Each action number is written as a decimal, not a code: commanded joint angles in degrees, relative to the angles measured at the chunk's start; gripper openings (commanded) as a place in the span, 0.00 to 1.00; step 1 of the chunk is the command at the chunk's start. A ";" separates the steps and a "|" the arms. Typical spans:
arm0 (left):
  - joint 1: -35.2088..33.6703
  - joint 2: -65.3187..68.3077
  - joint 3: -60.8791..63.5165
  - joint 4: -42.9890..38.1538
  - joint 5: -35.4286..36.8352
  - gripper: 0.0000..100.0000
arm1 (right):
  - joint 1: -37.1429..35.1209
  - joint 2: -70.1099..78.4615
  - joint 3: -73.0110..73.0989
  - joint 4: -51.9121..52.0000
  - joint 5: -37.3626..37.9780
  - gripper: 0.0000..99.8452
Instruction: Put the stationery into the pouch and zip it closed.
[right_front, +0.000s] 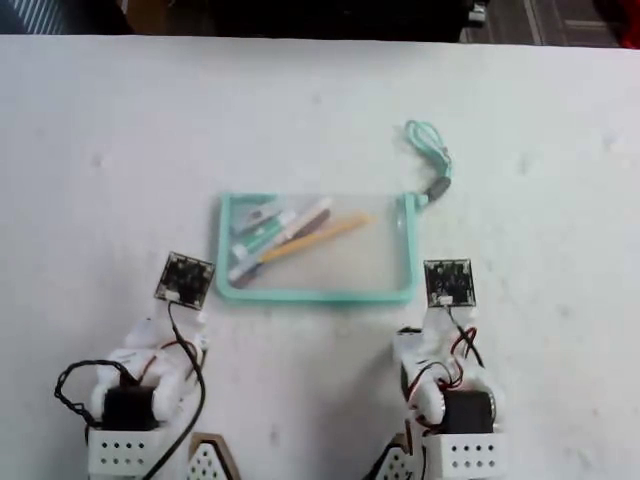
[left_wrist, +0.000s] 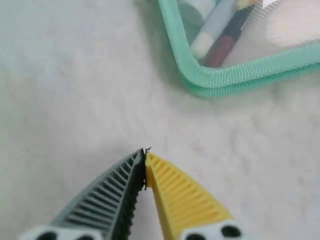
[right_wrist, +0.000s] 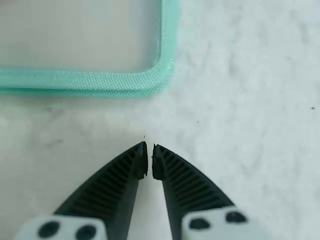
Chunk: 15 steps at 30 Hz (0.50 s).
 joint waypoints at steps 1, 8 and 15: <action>0.13 -0.40 -0.18 0.18 -0.35 0.02 | -0.13 -0.31 0.53 0.22 -0.62 0.02; 1.54 -0.40 -0.18 0.18 -0.35 0.02 | -1.01 -0.31 0.53 0.22 -0.62 0.02; 1.54 -0.40 -0.18 0.18 -0.35 0.02 | -0.92 -0.31 0.53 0.22 -0.62 0.02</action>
